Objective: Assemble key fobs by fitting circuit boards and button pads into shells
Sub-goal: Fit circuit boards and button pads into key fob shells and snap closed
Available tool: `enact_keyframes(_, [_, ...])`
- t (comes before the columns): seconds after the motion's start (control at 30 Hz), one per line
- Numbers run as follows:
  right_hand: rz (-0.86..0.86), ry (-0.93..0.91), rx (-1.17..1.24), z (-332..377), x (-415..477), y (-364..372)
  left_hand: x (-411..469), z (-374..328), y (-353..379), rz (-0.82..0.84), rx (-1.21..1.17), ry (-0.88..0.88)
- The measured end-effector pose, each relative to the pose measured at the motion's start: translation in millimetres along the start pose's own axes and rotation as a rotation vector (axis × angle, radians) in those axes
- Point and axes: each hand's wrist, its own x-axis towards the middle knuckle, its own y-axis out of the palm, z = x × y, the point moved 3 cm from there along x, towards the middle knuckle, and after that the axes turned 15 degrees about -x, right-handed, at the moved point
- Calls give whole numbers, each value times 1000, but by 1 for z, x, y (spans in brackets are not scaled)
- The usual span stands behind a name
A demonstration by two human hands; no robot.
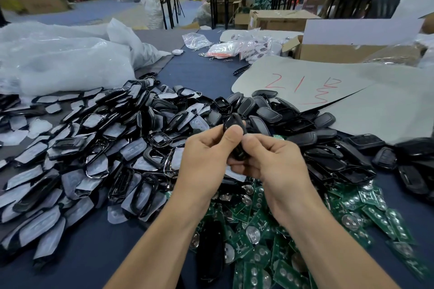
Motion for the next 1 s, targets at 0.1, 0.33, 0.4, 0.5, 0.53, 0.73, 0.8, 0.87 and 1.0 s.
enact_keyframes(0.1, [42, -18, -78, -2, -1, 9, -3, 0, 5, -99, -137, -70])
enact_keyframes(0.33, [93, -55, -144, -6, -4, 13, -6, 3, 5, -192, -217, -135])
enact_keyframes(0.4, [92, -52, -137, -8, -5, 13, -5, 3, 4, -193, -210, -123])
enact_keyframes(0.5, [71, -55, -119, -8, -4, 10, -4, 5, 5, -141, -182, -99])
enact_keyframes(0.53, [65, -58, -103, -7, -4, 9, -4, 5, 5, -128, -184, -97])
enact_keyframes(0.73, [72, 1, 116, -8, -1, 11, -4, 5, 9, -43, -158, -56])
enact_keyframes(0.8, [107, 18, 112, -8, 1, 12, -4, 5, 6, -64, -86, 22])
enact_keyframes(0.87, [109, 6, -10, -8, 1, 11, -4, 6, 2, -81, 55, 95])
enact_keyframes(1.0, [13, -50, -113, -8, -1, 7, -6, 3, 1, -94, 271, 179])
